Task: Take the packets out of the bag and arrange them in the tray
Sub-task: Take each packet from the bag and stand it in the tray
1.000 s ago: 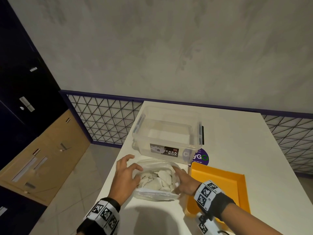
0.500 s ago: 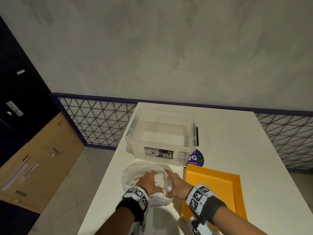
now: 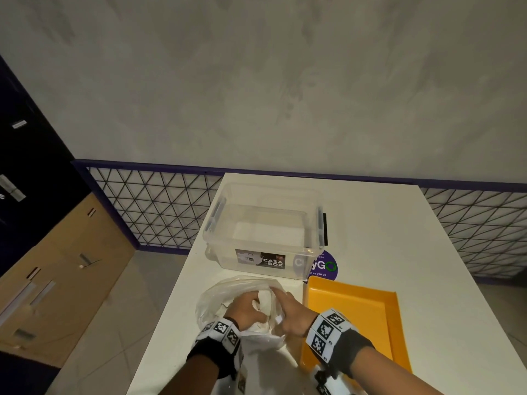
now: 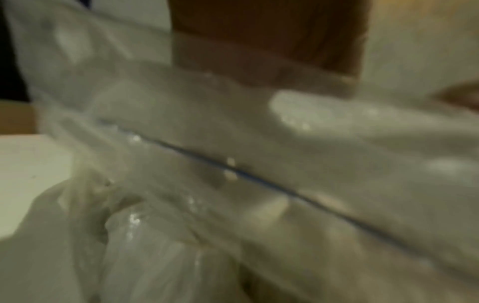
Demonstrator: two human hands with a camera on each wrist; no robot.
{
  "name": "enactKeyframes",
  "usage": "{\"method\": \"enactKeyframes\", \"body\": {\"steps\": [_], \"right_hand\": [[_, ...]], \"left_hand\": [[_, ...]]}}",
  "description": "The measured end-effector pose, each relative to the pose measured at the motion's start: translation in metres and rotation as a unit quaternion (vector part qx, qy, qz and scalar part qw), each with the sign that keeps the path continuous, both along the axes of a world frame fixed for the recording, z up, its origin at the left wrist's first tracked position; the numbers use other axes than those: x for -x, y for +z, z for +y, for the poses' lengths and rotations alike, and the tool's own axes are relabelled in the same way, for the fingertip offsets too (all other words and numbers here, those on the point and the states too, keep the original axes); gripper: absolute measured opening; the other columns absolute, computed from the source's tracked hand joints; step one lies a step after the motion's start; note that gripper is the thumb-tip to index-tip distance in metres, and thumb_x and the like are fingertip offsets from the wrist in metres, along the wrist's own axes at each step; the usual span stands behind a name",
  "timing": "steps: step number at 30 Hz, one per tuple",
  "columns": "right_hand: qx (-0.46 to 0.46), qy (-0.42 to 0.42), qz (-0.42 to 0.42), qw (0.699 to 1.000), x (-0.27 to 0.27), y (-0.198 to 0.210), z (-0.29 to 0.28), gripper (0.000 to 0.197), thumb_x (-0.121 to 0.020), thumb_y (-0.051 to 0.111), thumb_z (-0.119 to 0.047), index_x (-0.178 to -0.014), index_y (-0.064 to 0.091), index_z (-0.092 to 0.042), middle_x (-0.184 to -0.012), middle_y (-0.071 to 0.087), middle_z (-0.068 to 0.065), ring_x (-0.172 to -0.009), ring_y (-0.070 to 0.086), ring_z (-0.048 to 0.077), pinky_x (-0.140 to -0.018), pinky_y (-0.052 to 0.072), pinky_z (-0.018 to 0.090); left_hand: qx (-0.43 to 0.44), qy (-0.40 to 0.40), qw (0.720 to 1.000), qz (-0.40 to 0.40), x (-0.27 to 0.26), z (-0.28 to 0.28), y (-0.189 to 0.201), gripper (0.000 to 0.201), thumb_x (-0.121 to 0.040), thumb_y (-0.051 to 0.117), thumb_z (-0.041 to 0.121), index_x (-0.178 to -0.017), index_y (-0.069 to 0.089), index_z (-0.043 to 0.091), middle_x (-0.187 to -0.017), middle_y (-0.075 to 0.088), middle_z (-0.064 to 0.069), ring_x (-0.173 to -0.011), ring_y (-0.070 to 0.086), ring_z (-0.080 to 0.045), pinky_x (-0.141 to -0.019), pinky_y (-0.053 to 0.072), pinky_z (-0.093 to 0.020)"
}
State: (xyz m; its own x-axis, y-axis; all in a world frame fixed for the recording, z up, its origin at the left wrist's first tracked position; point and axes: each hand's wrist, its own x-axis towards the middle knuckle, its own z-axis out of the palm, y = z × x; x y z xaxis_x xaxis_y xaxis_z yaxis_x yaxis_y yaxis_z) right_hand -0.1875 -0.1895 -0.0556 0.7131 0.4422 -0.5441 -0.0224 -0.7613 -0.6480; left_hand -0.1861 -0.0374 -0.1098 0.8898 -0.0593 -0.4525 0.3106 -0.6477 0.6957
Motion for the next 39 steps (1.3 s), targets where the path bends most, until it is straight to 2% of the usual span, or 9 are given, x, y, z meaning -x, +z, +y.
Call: {"method": "enactKeyframes", "body": {"steps": [4, 9, 12, 20, 24, 26, 31, 35, 39], "right_hand": [[-0.008, -0.010, 0.007, 1.000, -0.001, 0.002, -0.005, 0.096, -0.074, 0.069, -0.006, -0.146, 0.011, -0.028, -0.137, 0.034, 0.008, -0.128, 0.037, 0.025, -0.108, 0.035, 0.037], [0.007, 0.002, 0.008, 1.000, 0.000, 0.005, -0.003, 0.096, -0.077, 0.068, -0.007, -0.147, 0.005, -0.025, -0.140, 0.030, 0.010, -0.131, 0.034, 0.027, -0.108, 0.035, 0.036], [0.016, 0.010, 0.002, 1.000, 0.001, 0.004, 0.000, 0.099, -0.076, 0.070, -0.009, -0.148, 0.005, -0.024, -0.140, 0.031, 0.012, -0.131, 0.034, 0.027, -0.108, 0.035, 0.037], [0.005, -0.011, 0.004, 1.000, -0.001, 0.004, -0.002, 0.098, -0.073, 0.070, -0.006, -0.147, 0.009, -0.027, -0.136, 0.034, 0.010, -0.126, 0.039, 0.026, -0.106, 0.038, 0.038], [0.012, -0.006, 0.009, 1.000, -0.003, 0.008, -0.004, 0.098, -0.075, 0.069, -0.008, -0.147, 0.006, -0.029, -0.139, 0.033, 0.010, -0.128, 0.038, 0.027, -0.107, 0.037, 0.039], [0.016, 0.003, 0.009, 1.000, -0.003, 0.011, -0.003, 0.098, -0.076, 0.068, -0.008, -0.147, 0.004, -0.028, -0.140, 0.031, 0.011, -0.129, 0.037, 0.028, -0.108, 0.036, 0.038], [0.007, 0.005, 0.011, 1.000, -0.002, 0.013, 0.004, 0.097, -0.075, 0.069, -0.008, -0.147, 0.007, -0.027, -0.139, 0.033, 0.011, -0.128, 0.037, 0.027, -0.108, 0.035, 0.037], [0.006, -0.007, 0.005, 1.000, 0.000, 0.012, 0.010, 0.093, -0.073, 0.069, -0.004, -0.146, 0.013, -0.023, -0.135, 0.036, 0.013, -0.125, 0.040, 0.028, -0.104, 0.039, 0.036], [-0.002, -0.006, 0.007, 1.000, -0.001, 0.013, 0.010, 0.092, -0.073, 0.069, -0.005, -0.146, 0.014, -0.022, -0.137, 0.038, 0.012, -0.129, 0.037, 0.027, -0.108, 0.036, 0.038]], "left_hand": [[0.087, 0.055, 0.994, 0.039, -0.001, 0.014, 0.010, 0.035, -0.065, 0.074, 0.003, -0.096, 0.063, 0.016, -0.099, 0.064, -0.003, -0.094, 0.058, -0.019, -0.074, 0.048, -0.019], [-0.180, -0.063, 0.980, 0.049, 0.004, 0.008, 0.009, 0.091, -0.061, 0.073, 0.049, -0.141, 0.034, 0.031, -0.144, 0.034, -0.003, -0.134, 0.026, -0.029, -0.110, 0.028, -0.037], [-0.202, -0.093, 0.973, 0.054, 0.005, -0.006, 0.001, 0.093, -0.071, 0.071, 0.049, -0.147, 0.023, 0.027, -0.155, 0.019, -0.005, -0.140, 0.017, -0.034, -0.115, 0.020, -0.043], [-0.009, 0.009, 1.000, -0.022, 0.007, 0.000, 0.006, 0.055, -0.073, 0.070, 0.001, -0.125, 0.054, 0.011, -0.120, 0.055, 0.002, -0.110, 0.052, -0.016, -0.092, 0.039, -0.022], [0.153, 0.101, 0.983, 0.003, 0.008, 0.011, 0.018, 0.058, -0.056, 0.067, 0.013, -0.114, 0.060, 0.009, -0.109, 0.067, -0.010, -0.099, 0.064, -0.026, -0.084, 0.053, -0.038], [0.198, 0.130, 0.972, 0.001, 0.010, 0.015, 0.019, 0.054, -0.056, 0.062, 0.012, -0.110, 0.062, 0.010, -0.103, 0.070, -0.012, -0.090, 0.067, -0.025, -0.069, 0.054, -0.032], [0.230, 0.149, 0.961, 0.043, 0.015, 0.012, 0.025, 0.049, -0.075, 0.057, 0.001, -0.121, 0.051, 0.016, -0.113, 0.063, -0.010, -0.088, 0.061, -0.019, -0.062, 0.048, -0.022], [0.265, 0.111, 0.955, 0.073, 0.020, -0.001, 0.035, 0.054, -0.063, 0.056, 0.006, -0.114, 0.053, 0.024, -0.104, 0.064, -0.003, -0.091, 0.059, -0.013, -0.069, 0.048, -0.020], [0.246, 0.059, 0.966, 0.062, 0.022, -0.004, 0.031, 0.076, -0.058, 0.074, 0.009, -0.126, 0.045, 0.027, -0.119, 0.063, -0.001, -0.112, 0.058, -0.014, -0.094, 0.050, -0.032]]}}
